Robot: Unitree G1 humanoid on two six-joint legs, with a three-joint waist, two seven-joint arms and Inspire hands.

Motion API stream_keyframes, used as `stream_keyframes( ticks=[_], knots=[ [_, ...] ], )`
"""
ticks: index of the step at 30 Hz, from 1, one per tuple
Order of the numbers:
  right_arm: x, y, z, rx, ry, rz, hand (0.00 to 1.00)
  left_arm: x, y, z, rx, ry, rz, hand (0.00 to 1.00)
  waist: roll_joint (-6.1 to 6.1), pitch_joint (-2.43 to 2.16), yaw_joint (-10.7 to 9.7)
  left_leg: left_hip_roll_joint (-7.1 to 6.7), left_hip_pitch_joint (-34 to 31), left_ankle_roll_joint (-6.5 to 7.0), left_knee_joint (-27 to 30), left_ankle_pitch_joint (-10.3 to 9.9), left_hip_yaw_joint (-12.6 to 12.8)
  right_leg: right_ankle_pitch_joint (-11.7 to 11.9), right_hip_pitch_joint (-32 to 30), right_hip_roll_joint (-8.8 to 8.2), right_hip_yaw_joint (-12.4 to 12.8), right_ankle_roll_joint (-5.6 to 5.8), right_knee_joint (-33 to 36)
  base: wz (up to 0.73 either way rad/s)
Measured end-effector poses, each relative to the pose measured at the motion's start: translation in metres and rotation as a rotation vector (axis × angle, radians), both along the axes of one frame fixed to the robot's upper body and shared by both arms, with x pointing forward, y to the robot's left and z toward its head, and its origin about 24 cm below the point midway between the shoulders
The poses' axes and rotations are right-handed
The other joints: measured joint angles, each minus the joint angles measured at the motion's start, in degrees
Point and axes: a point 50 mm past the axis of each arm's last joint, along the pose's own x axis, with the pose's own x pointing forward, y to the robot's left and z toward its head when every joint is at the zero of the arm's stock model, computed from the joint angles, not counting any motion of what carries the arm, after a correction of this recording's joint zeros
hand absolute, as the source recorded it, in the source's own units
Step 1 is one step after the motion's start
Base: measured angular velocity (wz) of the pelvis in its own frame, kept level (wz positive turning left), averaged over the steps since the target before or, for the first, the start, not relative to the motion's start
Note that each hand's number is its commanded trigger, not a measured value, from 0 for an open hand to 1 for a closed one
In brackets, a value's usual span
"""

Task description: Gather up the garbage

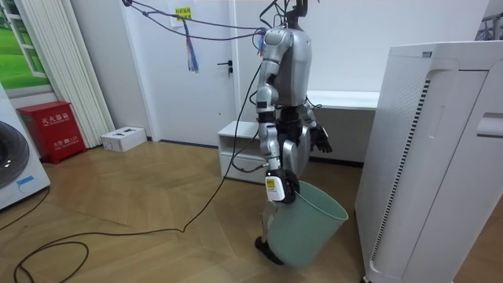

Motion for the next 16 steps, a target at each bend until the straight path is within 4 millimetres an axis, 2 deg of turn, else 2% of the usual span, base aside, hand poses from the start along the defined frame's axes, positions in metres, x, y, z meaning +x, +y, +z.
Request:
stream_keyframes(
  ticks=[5,16],
  knots=[
    [-0.004,0.000,-0.001,0.017,0.011,-0.039,1.00,-0.012,0.003,-0.001,0.010,0.045,0.049,0.00,0.10,-0.03,-0.12,0.06,0.06,-0.05,0.06,-0.03,0.17,0.00,0.12,0.12,0.13,0.00,-0.14,0.00],
    [-0.016,0.004,-0.005,0.050,0.065,-0.135,1.00,-0.047,-0.005,-0.010,0.022,0.237,0.135,0.00,0.48,0.16,0.20,0.73,2.65,-0.58,-0.09,-0.98,0.98,-0.02,2.18,1.19,2.66,-0.09,-0.82,-0.08]
  ],
)
